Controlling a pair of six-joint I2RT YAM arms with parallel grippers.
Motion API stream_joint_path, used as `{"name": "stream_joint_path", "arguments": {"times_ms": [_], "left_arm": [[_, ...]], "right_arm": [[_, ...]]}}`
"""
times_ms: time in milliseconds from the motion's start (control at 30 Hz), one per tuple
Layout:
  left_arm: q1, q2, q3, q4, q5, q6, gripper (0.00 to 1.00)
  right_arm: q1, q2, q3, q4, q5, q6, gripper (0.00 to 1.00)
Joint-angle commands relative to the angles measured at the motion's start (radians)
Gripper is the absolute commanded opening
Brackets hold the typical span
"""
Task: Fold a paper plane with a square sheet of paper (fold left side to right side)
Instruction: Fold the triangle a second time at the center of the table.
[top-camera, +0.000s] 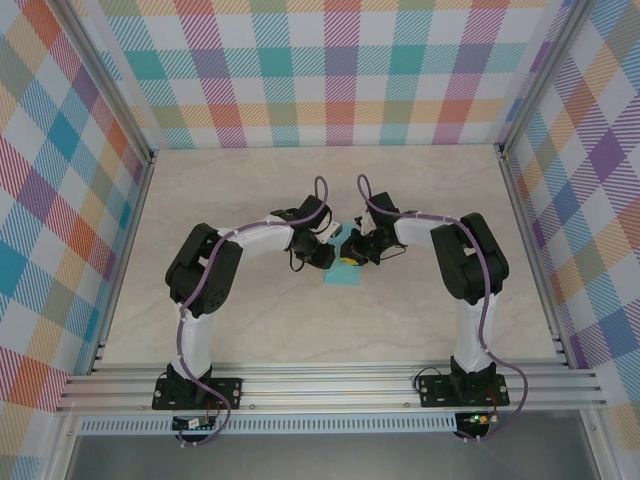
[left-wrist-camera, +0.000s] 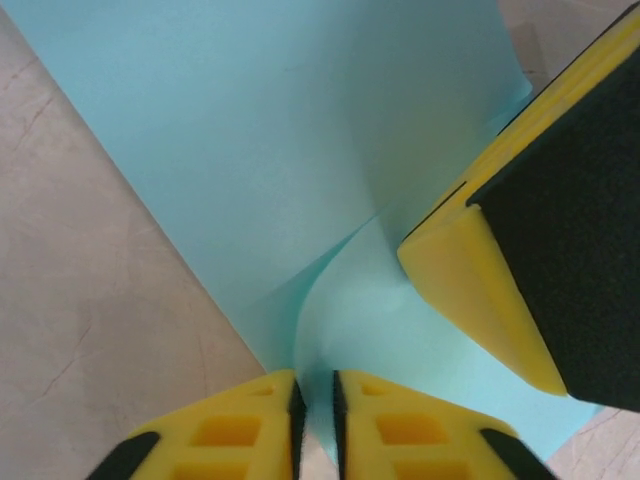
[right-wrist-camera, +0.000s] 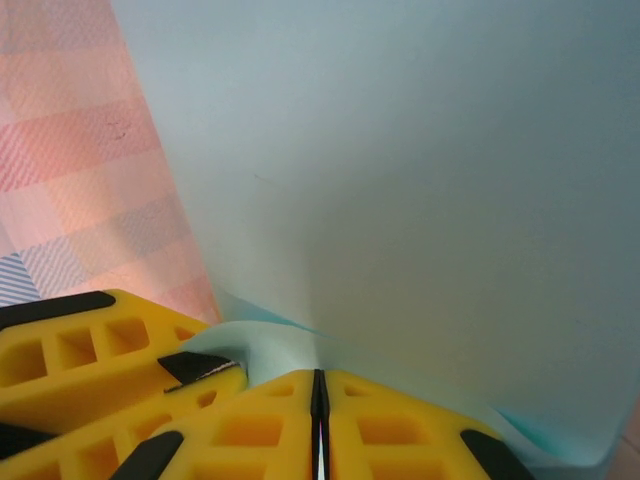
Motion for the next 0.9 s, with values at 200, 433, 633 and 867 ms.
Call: {"name": "stream_joint_path", "arguments": {"times_ms": [200, 433, 633, 867], "left_arm": [[0.032, -0.184, -0.057, -0.038, 0.012, -0.028, 0.37], [0.029, -0.228, -0.140, 0.070, 0.255, -0.127, 0.37], [0.004, -0.168, -0.165, 0.152, 0.370, -0.194, 0.35], [0.000, -0.098, -0.164, 0.147, 0.371, -0.194, 0.35]], "right_arm": [[0.004, 0.039, -0.037, -0.032, 0.045, -0.031, 0.10], [0.004, 0.043, -0.034, -0.027, 0.042, -0.030, 0.10], [0.003, 0.044, -0.031, -0.033, 0.042, -0.029, 0.10], [0.003, 0.043, -0.028, -0.037, 0.045, -0.031, 0.10]]}}
